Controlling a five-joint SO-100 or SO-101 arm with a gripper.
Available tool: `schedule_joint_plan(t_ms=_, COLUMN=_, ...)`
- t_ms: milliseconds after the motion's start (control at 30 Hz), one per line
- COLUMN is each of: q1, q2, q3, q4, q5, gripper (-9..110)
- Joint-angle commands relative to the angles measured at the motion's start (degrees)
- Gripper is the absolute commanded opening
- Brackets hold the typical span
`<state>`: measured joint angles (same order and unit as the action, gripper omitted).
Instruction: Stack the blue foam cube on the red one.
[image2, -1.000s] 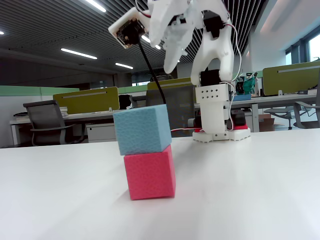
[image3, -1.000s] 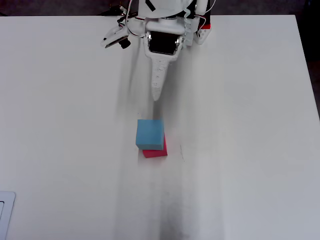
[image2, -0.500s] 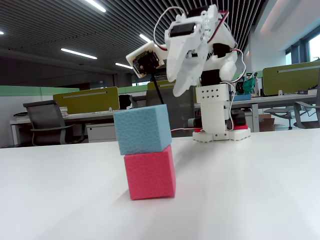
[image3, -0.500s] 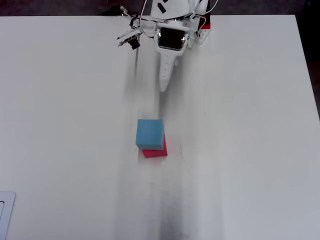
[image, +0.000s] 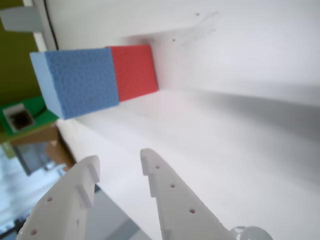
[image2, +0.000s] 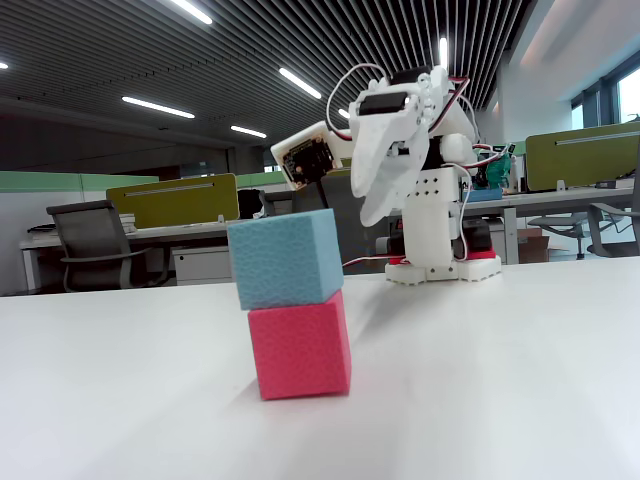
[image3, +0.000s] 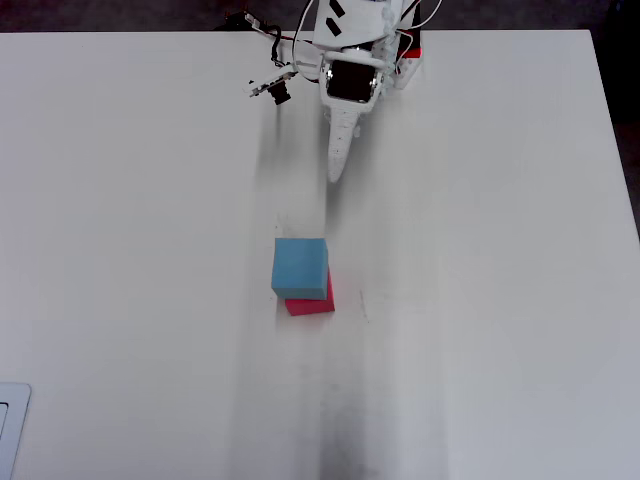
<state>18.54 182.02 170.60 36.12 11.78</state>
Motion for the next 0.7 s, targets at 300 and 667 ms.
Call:
schedule_joint_plan(t_ms=300, q1=-0.88, q2=0.53, q3=-0.35, q4=0.88, q5=0.09, gripper=11)
schedule_joint_plan(t_ms=667, q1=-0.88, q2=0.53, q3=-0.35, q4=0.97, q5=0.09, gripper=22)
